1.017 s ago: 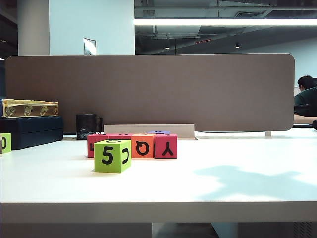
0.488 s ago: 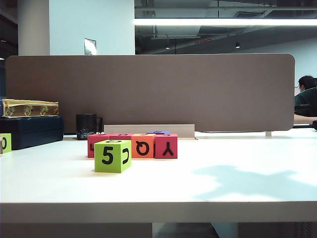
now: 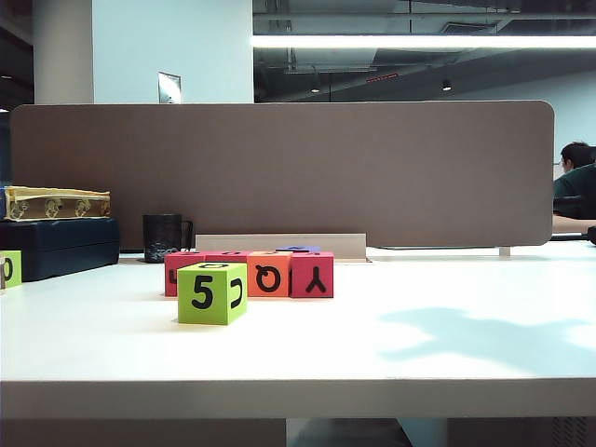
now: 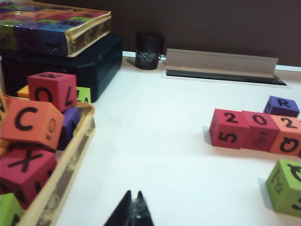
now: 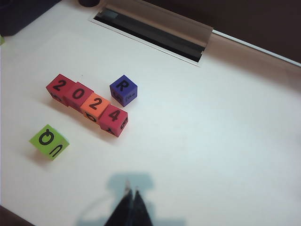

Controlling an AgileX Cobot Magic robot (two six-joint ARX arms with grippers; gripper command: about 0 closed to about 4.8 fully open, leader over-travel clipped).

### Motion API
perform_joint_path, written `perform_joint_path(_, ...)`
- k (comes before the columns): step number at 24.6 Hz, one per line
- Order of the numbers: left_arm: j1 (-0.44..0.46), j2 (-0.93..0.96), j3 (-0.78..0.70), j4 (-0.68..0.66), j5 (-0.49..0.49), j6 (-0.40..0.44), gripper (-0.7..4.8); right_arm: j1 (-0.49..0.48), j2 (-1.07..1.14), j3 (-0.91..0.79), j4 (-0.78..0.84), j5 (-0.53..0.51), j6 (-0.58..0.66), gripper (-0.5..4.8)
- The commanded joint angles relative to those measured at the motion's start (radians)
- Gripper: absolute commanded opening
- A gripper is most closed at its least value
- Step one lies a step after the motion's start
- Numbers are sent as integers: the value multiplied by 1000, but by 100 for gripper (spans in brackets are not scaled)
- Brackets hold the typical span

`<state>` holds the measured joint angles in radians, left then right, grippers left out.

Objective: Select the appropriate blocks from the scattered letter blocks on the table and arrange them in a row to spell out "2024".

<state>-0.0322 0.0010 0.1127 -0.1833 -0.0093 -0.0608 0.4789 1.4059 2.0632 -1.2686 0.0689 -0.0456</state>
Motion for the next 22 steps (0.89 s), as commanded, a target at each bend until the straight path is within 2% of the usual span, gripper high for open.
perform_joint_path(1,22,2,-31,70,38,0,-6,-2,-1,2,87,82,-5,-1)
perform_joint_path(4,27,2,-71,131,40,0,-6,-44,-13,2,168,157,19,-1)
perform_joint_path(7,27,2,-103,182,52,0,-6,-104,-49,-10,199,111,23,-1)
perform_joint_path(11,30,2,-103,186,67,0,-5,-172,-170,-182,348,109,21,-1)
perform_joint_path(17,124,2,-103,168,92,0,-5,-286,-432,-578,544,112,0,-1)
perform_joint_path(21,128,2,-103,166,93,2,-6,-388,-707,-978,763,112,0,-1)
perform_joint_path(22,128,2,-103,187,93,26,-5,-412,-789,-1104,832,112,1,-1)
